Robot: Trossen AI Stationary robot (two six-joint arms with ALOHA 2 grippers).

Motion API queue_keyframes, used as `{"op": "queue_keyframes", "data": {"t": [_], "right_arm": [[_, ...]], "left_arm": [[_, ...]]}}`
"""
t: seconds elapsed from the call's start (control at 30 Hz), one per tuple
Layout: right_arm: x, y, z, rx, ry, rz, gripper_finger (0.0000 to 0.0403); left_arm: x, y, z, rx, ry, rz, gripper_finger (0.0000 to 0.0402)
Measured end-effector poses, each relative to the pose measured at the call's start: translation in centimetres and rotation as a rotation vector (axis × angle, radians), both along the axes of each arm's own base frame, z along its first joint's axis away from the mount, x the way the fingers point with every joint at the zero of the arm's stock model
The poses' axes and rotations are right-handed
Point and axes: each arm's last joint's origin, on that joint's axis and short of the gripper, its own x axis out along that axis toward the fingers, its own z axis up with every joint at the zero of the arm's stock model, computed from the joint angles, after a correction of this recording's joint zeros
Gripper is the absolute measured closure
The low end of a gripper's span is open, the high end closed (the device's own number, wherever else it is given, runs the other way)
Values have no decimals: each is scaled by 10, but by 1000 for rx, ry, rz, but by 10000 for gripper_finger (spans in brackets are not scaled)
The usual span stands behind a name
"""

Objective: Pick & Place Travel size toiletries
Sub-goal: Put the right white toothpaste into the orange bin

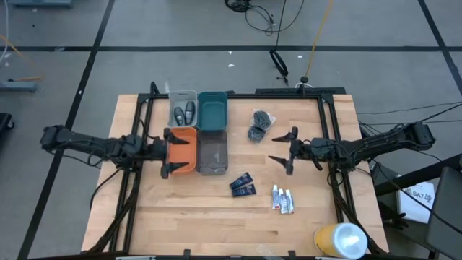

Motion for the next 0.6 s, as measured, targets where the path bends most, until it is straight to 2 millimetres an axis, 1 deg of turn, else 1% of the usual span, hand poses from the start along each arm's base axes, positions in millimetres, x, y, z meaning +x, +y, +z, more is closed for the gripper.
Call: {"op": "queue_keyframes", "data": {"t": [0.13, 0.2, 0.33, 0.37, 0.47, 0.6], "right_arm": [[1, 5, 3, 27, -31, 107, 87], [1, 11, 5, 45, -56, 183, 87], [-1, 26, 10, 48, -98, 261, 87], [-1, 31, 11, 45, -96, 271, 87], [-2, 48, 18, 36, -48, 286, 87], [-2, 75, 41, -4, 84, 268, 87]], "left_arm": [[-5, 2, -21, -34, 2, 68, 27], [-7, 3, -31, -58, -13, 77, 31], [-12, 3, -45, -48, -80, 74, 34], [-13, 3, -47, -35, -90, 74, 33], [-14, 3, -42, -14, -131, 73, 27], [-14, 3, -39, 22, -158, 73, 19]]}}
